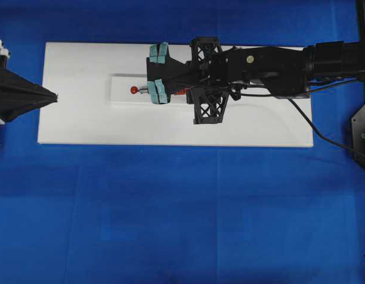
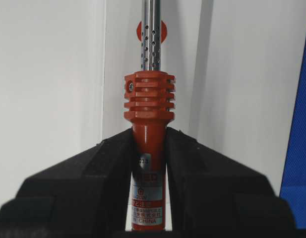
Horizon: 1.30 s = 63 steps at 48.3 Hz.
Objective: Touch the tip of the soldering iron to the mark.
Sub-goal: 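Lower the iron tip onto the left red dot and hold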
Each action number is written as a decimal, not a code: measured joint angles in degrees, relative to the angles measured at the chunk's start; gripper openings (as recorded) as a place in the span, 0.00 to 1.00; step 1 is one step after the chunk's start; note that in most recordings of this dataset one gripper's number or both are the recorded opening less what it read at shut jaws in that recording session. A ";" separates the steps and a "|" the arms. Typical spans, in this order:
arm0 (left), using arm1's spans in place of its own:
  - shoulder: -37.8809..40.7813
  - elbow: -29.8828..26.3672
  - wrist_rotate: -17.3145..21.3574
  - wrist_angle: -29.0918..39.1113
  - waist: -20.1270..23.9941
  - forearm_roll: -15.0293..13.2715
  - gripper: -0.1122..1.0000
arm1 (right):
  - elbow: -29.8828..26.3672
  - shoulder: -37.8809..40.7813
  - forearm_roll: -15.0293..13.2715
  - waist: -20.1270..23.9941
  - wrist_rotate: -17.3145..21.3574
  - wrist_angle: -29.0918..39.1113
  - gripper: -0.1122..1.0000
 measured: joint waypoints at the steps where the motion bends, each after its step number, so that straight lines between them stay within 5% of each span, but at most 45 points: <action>1: 0.09 -0.09 0.00 0.00 0.00 0.00 0.12 | 0.00 0.09 0.00 0.00 0.00 -0.09 0.16; 63: 0.09 0.00 0.00 0.18 0.00 0.00 0.12 | 0.00 0.35 0.00 -0.53 -0.88 0.09 0.16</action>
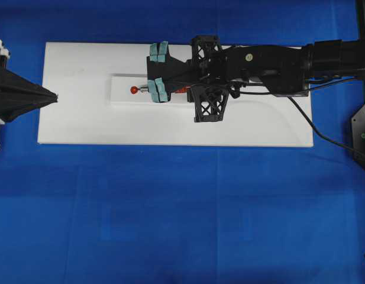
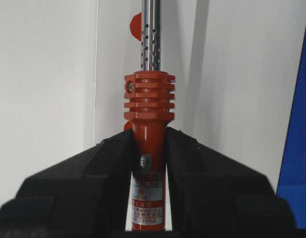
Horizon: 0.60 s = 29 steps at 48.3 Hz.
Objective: Touch the tip of the soldering iron to the mark.
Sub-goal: 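Lower the iron tip onto the left red dot and hold, then raise the iron tip off the left dot with the right gripper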
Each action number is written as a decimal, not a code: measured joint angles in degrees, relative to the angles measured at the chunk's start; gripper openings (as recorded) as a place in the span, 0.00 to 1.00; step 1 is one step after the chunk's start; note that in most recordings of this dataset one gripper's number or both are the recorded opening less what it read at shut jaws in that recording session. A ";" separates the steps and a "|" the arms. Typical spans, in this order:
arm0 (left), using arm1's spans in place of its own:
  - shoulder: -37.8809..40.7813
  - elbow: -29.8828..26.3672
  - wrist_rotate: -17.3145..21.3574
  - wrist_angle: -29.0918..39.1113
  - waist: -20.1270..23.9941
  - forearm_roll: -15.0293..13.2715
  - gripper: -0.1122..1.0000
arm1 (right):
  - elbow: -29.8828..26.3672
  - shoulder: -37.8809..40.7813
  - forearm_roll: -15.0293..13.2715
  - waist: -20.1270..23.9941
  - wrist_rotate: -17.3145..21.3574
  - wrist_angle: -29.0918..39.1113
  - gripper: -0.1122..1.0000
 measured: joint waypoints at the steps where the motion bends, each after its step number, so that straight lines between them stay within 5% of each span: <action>1: 0.00 -0.09 0.00 0.00 0.00 0.00 0.12 | 0.00 0.00 0.00 0.00 0.00 0.00 0.16; 29: 0.00 -0.09 0.00 0.09 0.00 0.00 0.12 | 0.00 0.00 0.00 0.00 0.09 0.00 0.16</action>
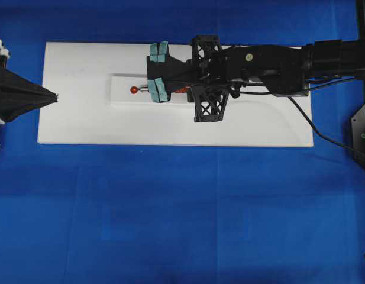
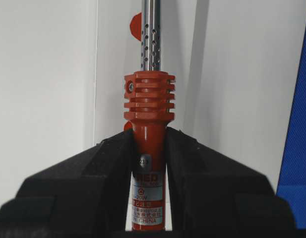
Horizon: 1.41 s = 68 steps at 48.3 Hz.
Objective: Touch the tip of the soldering iron to the mark.
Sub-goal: 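Raise the iron tip off the left dot with the right gripper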
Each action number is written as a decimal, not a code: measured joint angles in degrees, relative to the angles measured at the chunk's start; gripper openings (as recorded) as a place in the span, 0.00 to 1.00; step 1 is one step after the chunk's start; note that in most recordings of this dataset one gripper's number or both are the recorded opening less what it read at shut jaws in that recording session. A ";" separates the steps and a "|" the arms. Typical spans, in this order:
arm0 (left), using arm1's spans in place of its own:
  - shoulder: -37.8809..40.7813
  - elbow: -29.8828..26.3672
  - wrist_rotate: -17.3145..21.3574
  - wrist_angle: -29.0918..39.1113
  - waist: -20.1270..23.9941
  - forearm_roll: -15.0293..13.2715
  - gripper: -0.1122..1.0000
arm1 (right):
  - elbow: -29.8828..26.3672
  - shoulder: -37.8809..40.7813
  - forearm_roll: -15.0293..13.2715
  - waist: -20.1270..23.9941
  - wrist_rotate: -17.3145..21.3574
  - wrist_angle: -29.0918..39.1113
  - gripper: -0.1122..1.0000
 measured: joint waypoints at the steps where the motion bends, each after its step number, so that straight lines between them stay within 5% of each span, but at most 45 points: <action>1: -0.09 0.09 0.00 0.00 0.00 0.00 0.12 | 0.00 0.00 0.00 0.00 0.00 0.00 0.16; 50: -0.26 0.00 -0.09 0.26 0.00 0.00 0.12 | -2.37 -11.07 -0.53 -0.09 -0.26 9.23 0.16; 68: -0.26 0.09 -0.09 0.26 -0.09 0.00 0.12 | 3.87 -15.47 -0.44 -0.09 0.44 9.58 0.16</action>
